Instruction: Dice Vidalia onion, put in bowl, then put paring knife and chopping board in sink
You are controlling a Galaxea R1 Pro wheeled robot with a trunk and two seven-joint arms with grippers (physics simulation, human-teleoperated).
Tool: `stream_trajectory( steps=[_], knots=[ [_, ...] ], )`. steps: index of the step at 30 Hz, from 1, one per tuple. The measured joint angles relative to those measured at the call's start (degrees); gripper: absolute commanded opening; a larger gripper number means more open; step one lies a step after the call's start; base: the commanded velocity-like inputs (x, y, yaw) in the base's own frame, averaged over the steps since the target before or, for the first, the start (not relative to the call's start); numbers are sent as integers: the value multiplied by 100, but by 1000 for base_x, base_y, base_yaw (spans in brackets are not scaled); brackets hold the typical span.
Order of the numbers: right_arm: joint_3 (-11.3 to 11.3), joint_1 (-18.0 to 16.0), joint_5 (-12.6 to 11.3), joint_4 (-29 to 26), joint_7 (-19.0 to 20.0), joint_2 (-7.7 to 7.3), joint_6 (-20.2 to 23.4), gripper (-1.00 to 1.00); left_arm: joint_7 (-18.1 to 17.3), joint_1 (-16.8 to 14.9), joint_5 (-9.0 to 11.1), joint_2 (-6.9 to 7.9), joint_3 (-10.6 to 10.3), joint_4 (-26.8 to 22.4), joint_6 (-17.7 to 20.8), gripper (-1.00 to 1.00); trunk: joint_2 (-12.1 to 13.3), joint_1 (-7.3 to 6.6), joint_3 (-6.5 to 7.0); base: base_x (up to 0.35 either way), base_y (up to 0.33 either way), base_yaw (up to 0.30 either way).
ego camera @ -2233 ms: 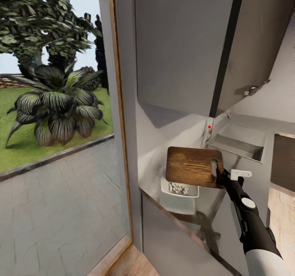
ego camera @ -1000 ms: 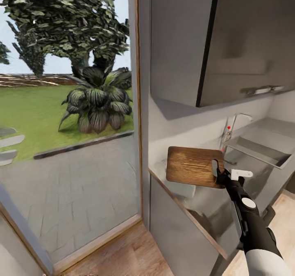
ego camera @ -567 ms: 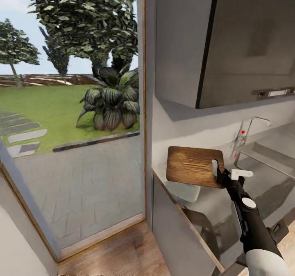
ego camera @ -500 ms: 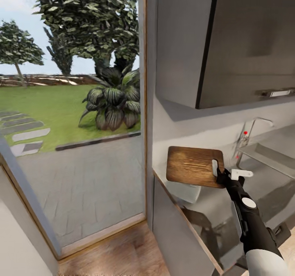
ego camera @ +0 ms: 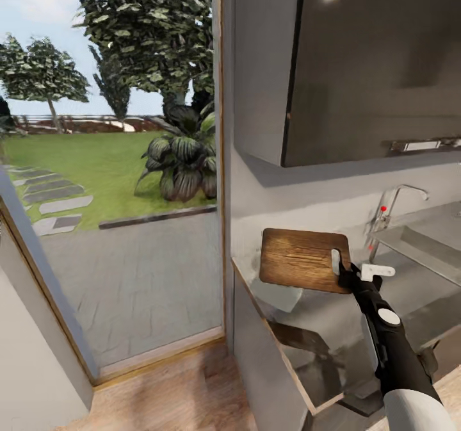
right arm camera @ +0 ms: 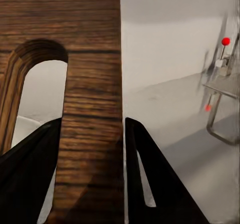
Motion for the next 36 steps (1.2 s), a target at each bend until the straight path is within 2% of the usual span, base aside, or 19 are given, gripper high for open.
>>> stream_trajectory(
  steps=[10,13,36],
  knots=[
    [0,0,2,0,0,0,0,-100,-1,-2,0,-2,0,-1,0,100,0,0,0,-277,-183,4],
    [0,-1,-1,0,-2,1,0,-100,5,-2,0,-4,0,0,0,100,-1,-1,0,-177,-252,202],
    [0,0,-1,1,-6,1,8,-100,5,-2,1,-19,-1,1,0,100,3,-3,-43,-91,-292,150]
  ],
)
